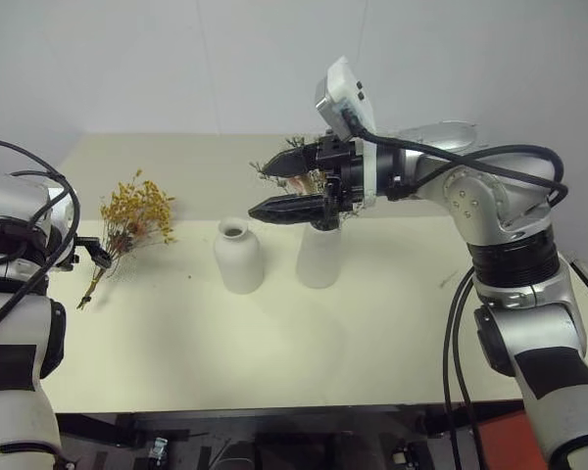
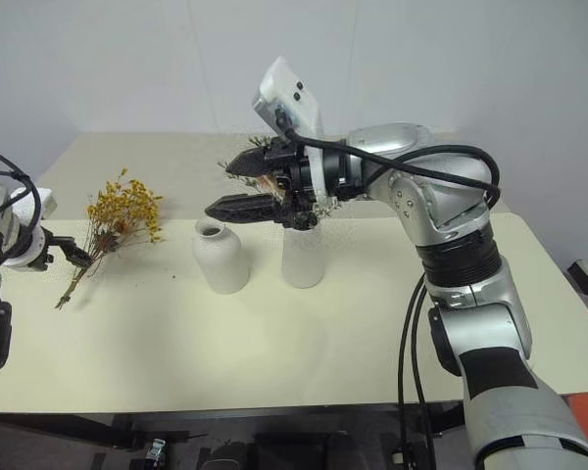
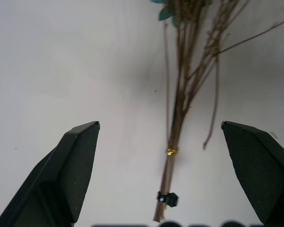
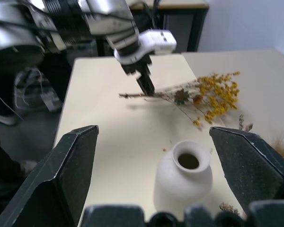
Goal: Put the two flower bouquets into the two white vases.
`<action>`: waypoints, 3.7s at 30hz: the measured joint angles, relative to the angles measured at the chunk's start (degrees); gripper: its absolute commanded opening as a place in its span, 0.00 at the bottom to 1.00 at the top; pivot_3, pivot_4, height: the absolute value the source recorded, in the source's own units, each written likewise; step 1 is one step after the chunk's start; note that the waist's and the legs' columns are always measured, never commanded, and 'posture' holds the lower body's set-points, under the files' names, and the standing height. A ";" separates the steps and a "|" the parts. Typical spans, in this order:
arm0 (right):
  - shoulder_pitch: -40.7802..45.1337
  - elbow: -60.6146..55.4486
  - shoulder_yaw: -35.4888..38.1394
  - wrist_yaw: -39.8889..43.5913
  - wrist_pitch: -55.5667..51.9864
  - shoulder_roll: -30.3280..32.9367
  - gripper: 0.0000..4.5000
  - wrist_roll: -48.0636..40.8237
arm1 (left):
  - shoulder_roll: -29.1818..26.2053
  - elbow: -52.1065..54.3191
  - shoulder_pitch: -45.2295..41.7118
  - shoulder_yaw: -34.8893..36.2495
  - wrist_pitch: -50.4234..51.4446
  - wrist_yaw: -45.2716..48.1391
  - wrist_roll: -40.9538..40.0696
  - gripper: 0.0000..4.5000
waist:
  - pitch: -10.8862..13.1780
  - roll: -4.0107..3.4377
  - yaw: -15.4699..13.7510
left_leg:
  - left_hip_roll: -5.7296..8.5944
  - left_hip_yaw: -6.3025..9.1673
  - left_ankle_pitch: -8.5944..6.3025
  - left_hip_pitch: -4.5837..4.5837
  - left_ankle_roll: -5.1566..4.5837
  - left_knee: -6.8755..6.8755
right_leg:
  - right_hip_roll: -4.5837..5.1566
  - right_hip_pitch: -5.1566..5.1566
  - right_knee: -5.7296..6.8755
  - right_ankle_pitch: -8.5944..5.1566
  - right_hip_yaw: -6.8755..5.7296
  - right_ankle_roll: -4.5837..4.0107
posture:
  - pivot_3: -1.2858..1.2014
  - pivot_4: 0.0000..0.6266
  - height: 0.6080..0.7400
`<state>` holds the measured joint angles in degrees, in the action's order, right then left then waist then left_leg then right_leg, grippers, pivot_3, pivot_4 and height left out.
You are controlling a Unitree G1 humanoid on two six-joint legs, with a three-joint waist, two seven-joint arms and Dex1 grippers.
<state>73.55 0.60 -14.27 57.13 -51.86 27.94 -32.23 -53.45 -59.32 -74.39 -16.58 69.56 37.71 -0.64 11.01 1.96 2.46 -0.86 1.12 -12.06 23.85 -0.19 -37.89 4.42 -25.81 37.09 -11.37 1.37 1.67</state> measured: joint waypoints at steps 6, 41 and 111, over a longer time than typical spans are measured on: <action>2.51 7.45 -7.10 1.14 6.73 -2.82 1.00 9.46 | 2.52 -4.45 -0.37 1.46 -3.22 -0.08 1.70 1.00 | -0.02 0.03 0.08 | 0.00 -0.02 0.02 0.03 0.04 0.00 | 0.00 -0.11 0.00 0.00 0.01 0.00 | 0.52 0.24 1.00; 0.78 7.71 -8.95 5.99 7.95 -3.59 1.00 16.40 | 5.61 -9.14 -1.44 7.22 -6.92 -1.89 5.33 0.05 | -0.02 0.04 0.09 | 0.03 0.21 0.16 0.47 0.28 -0.02 | 0.04 -0.41 0.13 0.06 -0.22 -0.04 | 0.52 0.24 1.00; -7.77 -2.52 -5.01 -6.58 1.09 -2.94 1.00 17.05 | 19.87 35.12 20.44 35.07 -37.18 31.00 -39.05 0.05 | -0.05 0.08 0.11 | -0.01 0.26 0.21 0.42 0.35 -0.09 | 0.02 -0.32 0.09 0.18 -0.29 -0.20 | 0.52 0.24 1.00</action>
<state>65.78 -1.92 -19.29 50.55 -50.76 25.00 -15.18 -33.58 -24.20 -53.94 18.49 32.37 68.70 -39.69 10.96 2.04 2.57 -0.88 1.38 -11.84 24.27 0.16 -37.98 4.44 -26.13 37.18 -11.19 1.08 1.47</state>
